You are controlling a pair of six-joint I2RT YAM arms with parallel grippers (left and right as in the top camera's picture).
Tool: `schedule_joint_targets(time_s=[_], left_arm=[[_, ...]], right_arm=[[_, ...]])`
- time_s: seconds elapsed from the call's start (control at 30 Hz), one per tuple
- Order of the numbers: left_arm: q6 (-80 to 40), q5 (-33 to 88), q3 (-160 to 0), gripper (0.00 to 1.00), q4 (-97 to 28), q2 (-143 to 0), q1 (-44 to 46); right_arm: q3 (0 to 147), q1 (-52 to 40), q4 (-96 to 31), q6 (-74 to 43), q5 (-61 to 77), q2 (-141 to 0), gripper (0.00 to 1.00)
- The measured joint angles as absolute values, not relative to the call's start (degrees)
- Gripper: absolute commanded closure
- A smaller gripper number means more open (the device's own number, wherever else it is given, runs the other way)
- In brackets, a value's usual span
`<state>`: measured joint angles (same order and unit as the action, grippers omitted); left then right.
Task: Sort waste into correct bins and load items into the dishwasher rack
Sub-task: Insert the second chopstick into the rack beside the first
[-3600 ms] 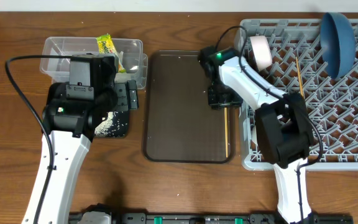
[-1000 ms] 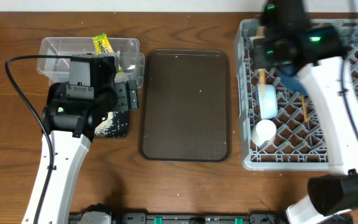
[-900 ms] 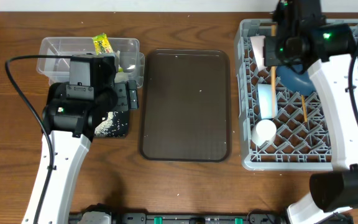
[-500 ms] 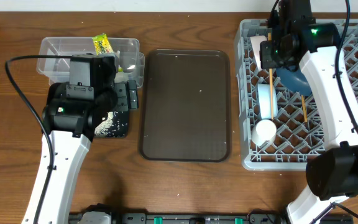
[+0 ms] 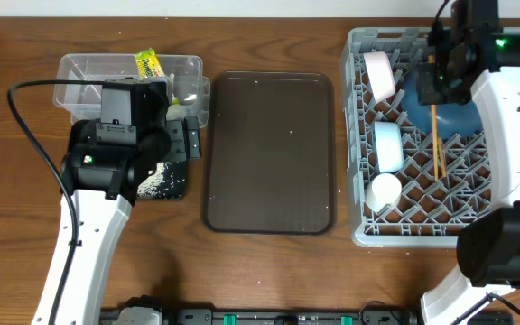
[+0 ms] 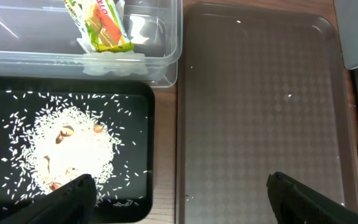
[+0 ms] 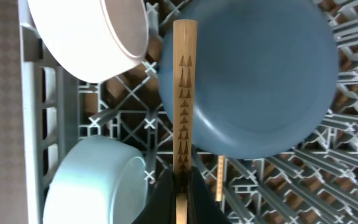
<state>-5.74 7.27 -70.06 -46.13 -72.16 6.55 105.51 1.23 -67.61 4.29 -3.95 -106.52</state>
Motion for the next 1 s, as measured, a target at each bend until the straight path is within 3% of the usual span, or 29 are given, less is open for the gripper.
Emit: schedule_joint_targets(time_s=[0.27,0.43,0.53,1.0], left_arm=[[-5.74,7.27,-70.06,0.1,-46.13,-72.16,6.55],[-5.74,7.27,-70.06,0.1,-46.13,-72.16,6.55],[-5.74,7.27,-70.06,0.1,-46.13,-72.16,6.55],[-5.74,7.27,-70.06,0.1,-46.13,-72.16,6.55]], right_arm=[[105.51,1.21,-66.57,7.84,-3.36,-106.67,0.97],[105.51,1.21,-66.35,8.27,-3.2,-107.9,0.67],[105.51,1.21,-66.24,8.78,-2.96,-109.32,0.55],[105.45,1.15,-71.37,7.92,-0.51,-109.97,0.51]])
